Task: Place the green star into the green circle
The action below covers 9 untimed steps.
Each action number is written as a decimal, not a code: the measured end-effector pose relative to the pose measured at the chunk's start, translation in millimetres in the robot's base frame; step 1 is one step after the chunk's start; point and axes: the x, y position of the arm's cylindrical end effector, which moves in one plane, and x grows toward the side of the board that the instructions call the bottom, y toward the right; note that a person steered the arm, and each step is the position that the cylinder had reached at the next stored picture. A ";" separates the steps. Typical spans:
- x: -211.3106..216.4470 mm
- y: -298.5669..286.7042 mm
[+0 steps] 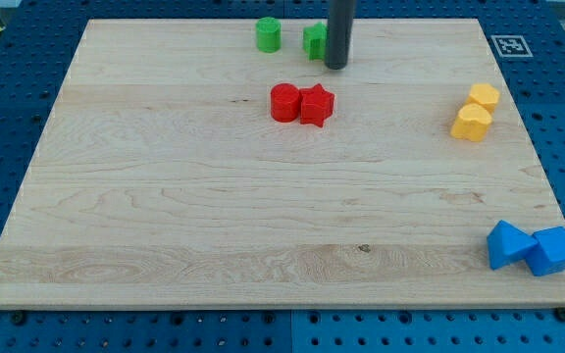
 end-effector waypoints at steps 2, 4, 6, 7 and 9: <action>-2.8 40.0; -19.2 -18.8; -19.8 -50.4; -18.4 -43.7; -13.1 24.6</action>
